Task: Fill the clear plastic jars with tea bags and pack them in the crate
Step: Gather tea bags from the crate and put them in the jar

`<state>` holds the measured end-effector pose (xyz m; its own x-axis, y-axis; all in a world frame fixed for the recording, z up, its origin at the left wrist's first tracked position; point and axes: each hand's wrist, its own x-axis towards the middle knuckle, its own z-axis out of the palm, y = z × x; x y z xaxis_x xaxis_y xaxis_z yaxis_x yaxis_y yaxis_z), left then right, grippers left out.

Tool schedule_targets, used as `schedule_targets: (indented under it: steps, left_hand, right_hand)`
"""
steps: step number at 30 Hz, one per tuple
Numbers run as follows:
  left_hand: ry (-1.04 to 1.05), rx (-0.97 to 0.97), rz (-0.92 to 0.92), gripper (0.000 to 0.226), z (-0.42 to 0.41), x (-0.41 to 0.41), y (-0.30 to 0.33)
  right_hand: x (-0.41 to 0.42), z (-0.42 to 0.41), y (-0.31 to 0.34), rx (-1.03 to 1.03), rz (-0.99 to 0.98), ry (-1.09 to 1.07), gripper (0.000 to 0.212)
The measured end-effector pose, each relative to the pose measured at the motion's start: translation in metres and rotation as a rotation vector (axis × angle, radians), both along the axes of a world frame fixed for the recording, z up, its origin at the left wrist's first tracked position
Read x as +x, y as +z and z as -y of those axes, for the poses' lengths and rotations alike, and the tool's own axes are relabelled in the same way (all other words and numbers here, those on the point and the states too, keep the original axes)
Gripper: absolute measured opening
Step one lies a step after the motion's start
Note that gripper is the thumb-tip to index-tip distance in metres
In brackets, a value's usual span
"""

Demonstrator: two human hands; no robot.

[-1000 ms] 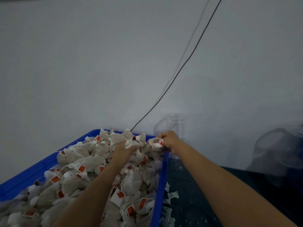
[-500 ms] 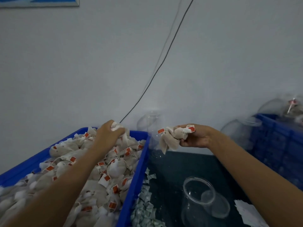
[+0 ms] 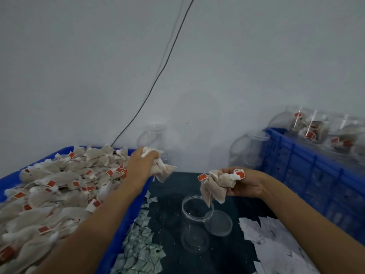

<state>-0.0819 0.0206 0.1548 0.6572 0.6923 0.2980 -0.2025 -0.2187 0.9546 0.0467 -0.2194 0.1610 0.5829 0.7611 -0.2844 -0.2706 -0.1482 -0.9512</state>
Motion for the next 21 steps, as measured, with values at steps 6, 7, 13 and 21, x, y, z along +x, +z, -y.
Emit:
schedule_targets:
  steps: [6,7,13,21]
  left_hand:
    - [-0.019,-0.030,-0.027,0.043,0.022,0.001,-0.011]
    - [-0.021,-0.033,-0.027,0.040,0.023,0.000,-0.013]
    - [-0.001,-0.098,-0.024,0.015,0.014,0.001,-0.025]
    - [-0.005,-0.093,-0.070,0.022,0.013,0.008,-0.031]
  right_hand:
    - [-0.005,-0.012,-0.020,-0.006,-0.004,0.014,0.015]
    - [-0.006,-0.013,-0.022,-0.011,0.002,0.018,0.015]
    - [-0.001,-0.013,-0.020,0.024,-0.036,-0.065,0.018]
    - [-0.001,-0.020,-0.011,-0.010,0.062,-0.139,0.019]
